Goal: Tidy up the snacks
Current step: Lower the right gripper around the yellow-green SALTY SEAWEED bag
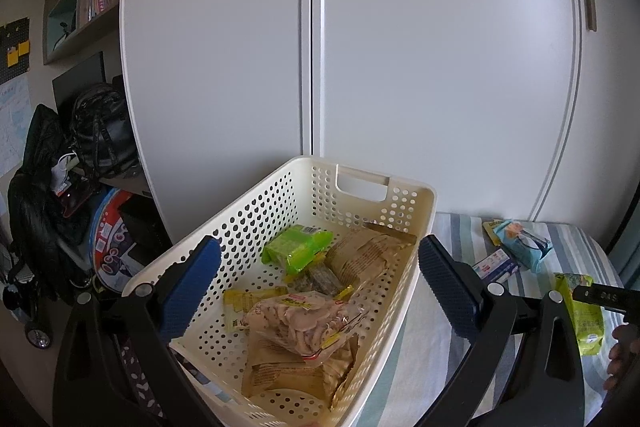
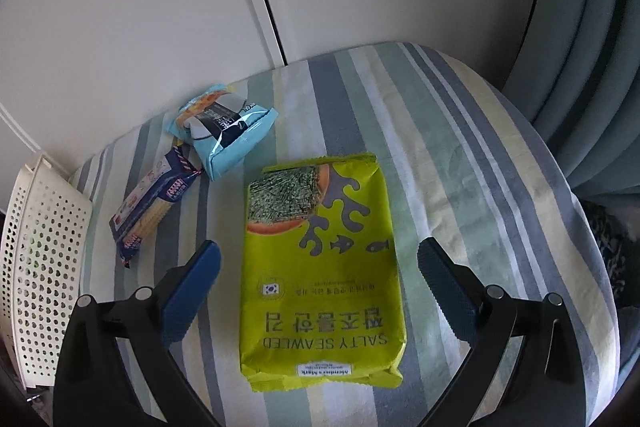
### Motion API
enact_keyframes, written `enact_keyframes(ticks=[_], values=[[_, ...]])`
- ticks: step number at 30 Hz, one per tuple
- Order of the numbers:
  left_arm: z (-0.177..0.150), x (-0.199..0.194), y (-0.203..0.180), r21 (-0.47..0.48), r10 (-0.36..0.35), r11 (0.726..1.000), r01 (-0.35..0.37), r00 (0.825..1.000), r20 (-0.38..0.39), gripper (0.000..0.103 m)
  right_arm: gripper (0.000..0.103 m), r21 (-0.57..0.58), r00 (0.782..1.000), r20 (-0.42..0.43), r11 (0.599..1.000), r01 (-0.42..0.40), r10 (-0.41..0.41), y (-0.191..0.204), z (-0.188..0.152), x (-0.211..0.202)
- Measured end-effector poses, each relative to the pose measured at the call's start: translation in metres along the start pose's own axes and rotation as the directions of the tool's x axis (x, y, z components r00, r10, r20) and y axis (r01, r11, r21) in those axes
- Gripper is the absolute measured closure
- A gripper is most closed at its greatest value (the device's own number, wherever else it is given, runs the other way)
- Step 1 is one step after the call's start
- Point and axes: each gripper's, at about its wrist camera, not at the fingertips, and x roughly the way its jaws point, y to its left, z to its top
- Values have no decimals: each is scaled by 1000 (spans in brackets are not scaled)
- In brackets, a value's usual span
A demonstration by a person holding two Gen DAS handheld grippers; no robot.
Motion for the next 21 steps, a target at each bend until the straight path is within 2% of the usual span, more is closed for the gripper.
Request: enact_keyframes(ticks=[11, 21], values=[[-1, 0, -1, 2, 3, 1000, -3, 1000, -2, 3, 5, -18, 997, -64, 999, 51, -52, 2, 4, 29], [-5, 2, -6, 30, 4, 1000, -4, 1000, -5, 3, 5, 8, 994, -111, 1000, 17, -16, -5, 9, 51]])
